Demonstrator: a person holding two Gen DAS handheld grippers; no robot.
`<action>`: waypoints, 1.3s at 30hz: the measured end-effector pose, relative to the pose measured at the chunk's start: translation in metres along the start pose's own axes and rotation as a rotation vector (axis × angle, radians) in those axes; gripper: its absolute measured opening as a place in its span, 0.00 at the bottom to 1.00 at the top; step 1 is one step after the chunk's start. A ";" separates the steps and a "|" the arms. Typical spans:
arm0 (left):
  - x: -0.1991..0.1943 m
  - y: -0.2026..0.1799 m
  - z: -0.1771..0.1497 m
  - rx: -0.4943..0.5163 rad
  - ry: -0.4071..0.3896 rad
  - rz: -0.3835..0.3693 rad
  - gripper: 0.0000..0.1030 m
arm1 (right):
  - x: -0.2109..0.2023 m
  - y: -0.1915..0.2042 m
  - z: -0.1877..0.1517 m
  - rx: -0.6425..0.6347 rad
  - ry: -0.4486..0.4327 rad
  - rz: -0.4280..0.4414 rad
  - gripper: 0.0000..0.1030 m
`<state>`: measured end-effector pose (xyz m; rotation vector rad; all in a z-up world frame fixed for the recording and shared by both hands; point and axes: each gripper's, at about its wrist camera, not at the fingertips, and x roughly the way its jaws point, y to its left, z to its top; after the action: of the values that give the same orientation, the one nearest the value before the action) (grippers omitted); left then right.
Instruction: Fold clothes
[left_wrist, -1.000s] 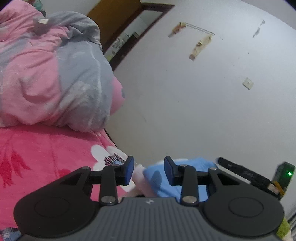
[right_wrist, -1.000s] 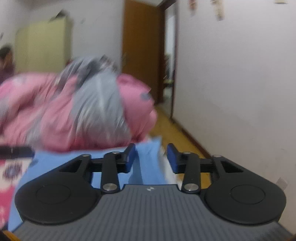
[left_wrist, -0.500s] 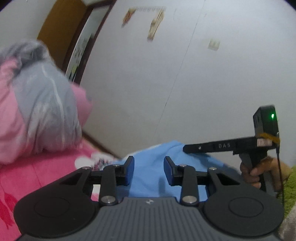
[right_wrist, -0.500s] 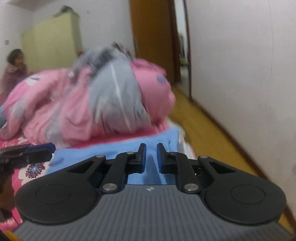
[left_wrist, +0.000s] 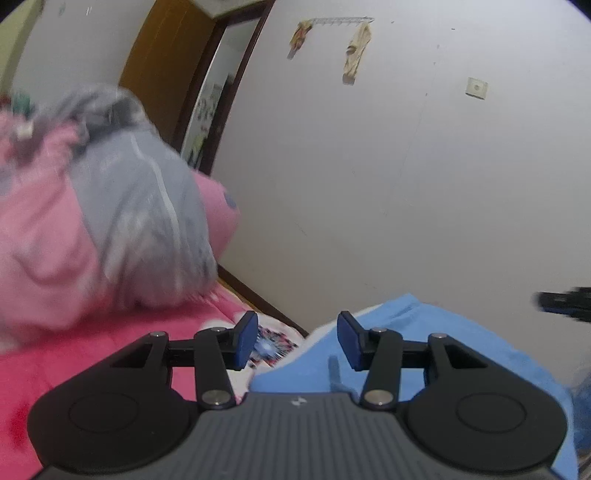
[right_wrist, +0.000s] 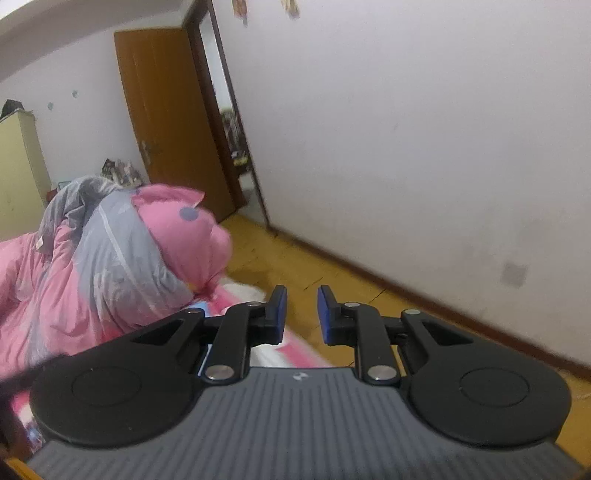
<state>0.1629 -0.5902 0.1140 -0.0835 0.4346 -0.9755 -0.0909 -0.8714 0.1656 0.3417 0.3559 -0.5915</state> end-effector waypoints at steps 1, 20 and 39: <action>-0.008 -0.004 0.002 0.013 -0.007 0.002 0.47 | -0.019 -0.007 -0.003 -0.004 -0.019 0.001 0.19; -0.271 -0.020 -0.095 0.200 0.085 -0.113 0.71 | -0.174 0.102 -0.183 -0.335 -0.132 0.085 0.32; -0.396 -0.012 -0.165 0.140 0.101 -0.095 1.00 | -0.297 0.216 -0.339 0.007 0.036 0.011 0.99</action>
<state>-0.1028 -0.2535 0.0929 0.0728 0.4572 -1.1044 -0.2693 -0.4235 0.0354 0.3610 0.3865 -0.5763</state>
